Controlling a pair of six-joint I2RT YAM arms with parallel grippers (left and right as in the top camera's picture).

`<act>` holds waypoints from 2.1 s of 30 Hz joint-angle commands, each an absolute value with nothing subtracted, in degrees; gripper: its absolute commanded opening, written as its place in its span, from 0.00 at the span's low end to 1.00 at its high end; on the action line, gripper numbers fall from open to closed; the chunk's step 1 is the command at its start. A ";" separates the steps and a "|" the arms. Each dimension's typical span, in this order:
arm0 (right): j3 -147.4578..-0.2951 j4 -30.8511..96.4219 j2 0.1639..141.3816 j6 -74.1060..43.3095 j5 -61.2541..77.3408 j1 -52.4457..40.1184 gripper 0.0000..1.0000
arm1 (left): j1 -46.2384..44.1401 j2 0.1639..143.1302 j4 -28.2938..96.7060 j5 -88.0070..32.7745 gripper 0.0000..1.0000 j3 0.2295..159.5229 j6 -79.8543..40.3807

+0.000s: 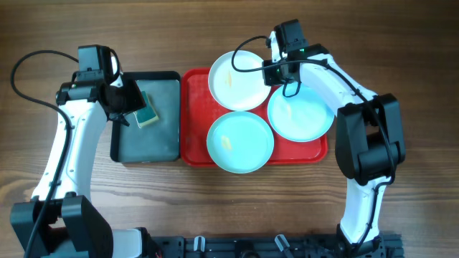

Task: Clean dirty plates on tray and stack at the side

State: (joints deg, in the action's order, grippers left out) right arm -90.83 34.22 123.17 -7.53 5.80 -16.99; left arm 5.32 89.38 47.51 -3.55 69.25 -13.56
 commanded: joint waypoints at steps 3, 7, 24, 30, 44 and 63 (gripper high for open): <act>-90.24 35.00 124.31 -7.70 6.46 -17.08 0.04 | 5.48 89.65 47.37 -4.01 0.50 68.88 -12.38; -90.26 35.46 124.29 -7.73 6.48 -17.08 0.04 | 5.48 89.65 47.55 -4.01 0.50 68.88 -12.38; -91.18 38.41 123.52 -10.92 8.21 -17.08 0.04 | 5.48 89.65 51.70 -4.01 0.49 68.88 -12.40; -91.15 37.47 123.52 -10.90 8.45 -17.08 0.04 | 5.48 89.69 50.54 -2.92 0.43 68.88 -12.43; -91.15 37.47 123.52 -10.85 8.43 -17.08 0.04 | 5.15 95.57 44.01 -0.99 0.41 67.59 -20.25; -91.15 37.32 123.52 -10.87 8.43 -17.08 0.04 | 5.08 102.56 38.24 -1.02 0.36 67.46 -15.16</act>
